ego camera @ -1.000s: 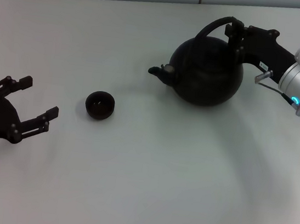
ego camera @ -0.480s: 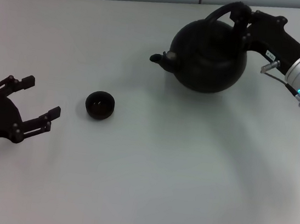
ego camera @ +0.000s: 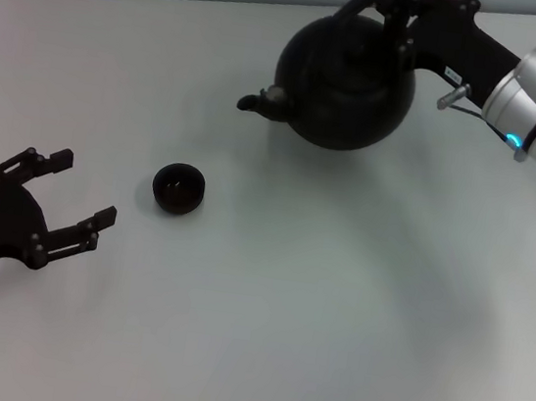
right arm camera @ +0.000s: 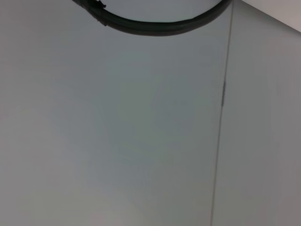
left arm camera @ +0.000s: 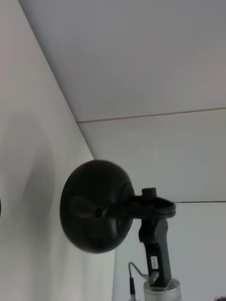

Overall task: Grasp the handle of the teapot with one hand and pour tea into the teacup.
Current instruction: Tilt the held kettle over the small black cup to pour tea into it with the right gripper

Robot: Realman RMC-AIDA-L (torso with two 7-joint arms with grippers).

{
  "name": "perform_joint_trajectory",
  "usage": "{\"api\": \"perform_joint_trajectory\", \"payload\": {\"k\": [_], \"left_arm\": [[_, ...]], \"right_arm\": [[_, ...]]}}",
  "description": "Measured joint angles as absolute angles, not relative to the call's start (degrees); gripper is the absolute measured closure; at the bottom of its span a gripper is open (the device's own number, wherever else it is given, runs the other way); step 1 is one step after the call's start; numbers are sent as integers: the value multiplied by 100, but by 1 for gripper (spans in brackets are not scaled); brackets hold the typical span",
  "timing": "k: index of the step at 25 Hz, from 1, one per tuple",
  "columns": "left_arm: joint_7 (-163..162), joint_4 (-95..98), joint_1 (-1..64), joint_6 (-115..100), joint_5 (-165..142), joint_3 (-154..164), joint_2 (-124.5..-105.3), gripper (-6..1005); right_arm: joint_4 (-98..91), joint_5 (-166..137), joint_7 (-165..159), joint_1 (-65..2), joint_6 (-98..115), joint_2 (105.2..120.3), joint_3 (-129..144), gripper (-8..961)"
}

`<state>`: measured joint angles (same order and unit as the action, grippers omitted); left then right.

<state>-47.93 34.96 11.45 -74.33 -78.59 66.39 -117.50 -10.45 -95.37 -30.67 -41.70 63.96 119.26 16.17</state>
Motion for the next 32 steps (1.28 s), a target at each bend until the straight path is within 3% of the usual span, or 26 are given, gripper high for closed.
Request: {"api": "perform_joint_trajectory", "payload": {"k": [32], "left_arm": [[-4887, 3524, 1218, -7401, -7875, 6688, -11680, 139]], "right_arm": [[-1116, -9551, -3068, -4712, 5800, 11944, 2673, 884]]}}
